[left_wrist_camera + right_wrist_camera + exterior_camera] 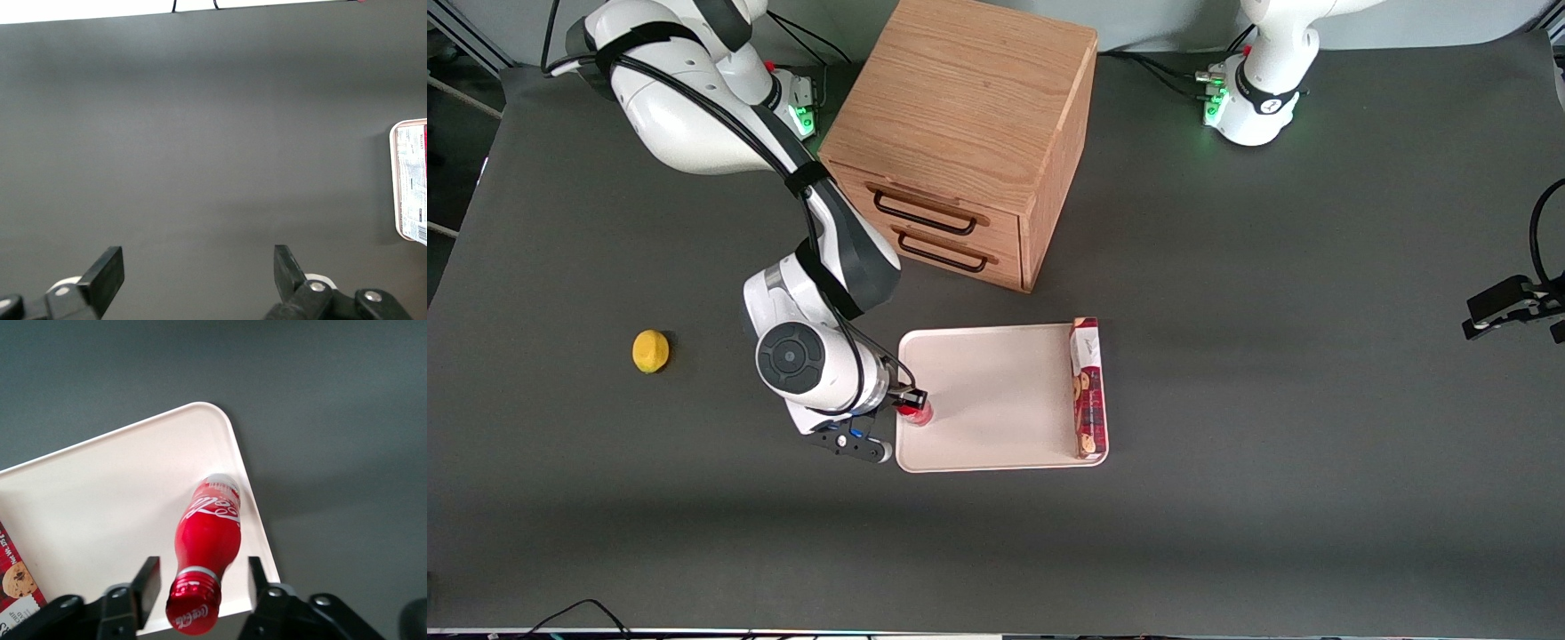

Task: Place coke bottle on tray
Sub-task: 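Open the right gripper to release the bottle and withdraw the arm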

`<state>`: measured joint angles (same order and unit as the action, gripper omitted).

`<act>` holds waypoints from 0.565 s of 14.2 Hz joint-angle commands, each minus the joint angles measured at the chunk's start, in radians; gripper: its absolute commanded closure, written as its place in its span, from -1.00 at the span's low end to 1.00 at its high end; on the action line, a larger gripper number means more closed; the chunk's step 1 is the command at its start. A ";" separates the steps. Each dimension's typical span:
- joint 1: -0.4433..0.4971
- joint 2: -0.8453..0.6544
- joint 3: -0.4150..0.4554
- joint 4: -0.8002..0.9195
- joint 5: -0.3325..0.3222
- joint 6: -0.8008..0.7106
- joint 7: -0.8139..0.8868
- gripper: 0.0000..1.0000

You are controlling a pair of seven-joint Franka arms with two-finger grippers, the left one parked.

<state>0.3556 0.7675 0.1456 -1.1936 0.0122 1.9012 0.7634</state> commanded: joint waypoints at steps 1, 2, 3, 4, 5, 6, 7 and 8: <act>-0.010 -0.068 0.000 -0.003 -0.008 -0.011 0.008 -1.00; -0.036 -0.123 0.000 -0.006 -0.011 -0.025 -0.015 -1.00; -0.074 -0.176 0.000 -0.003 -0.009 -0.062 -0.054 -1.00; -0.108 -0.235 0.000 0.002 -0.006 -0.129 -0.068 -1.00; -0.137 -0.293 0.000 0.000 -0.005 -0.199 -0.093 -1.00; -0.161 -0.354 -0.001 -0.003 -0.006 -0.271 -0.157 -1.00; -0.190 -0.409 -0.001 -0.012 -0.009 -0.357 -0.203 -1.00; -0.222 -0.457 -0.001 -0.017 -0.011 -0.428 -0.223 -1.00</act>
<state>0.1785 0.4289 0.1375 -1.1432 0.0073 1.5709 0.6005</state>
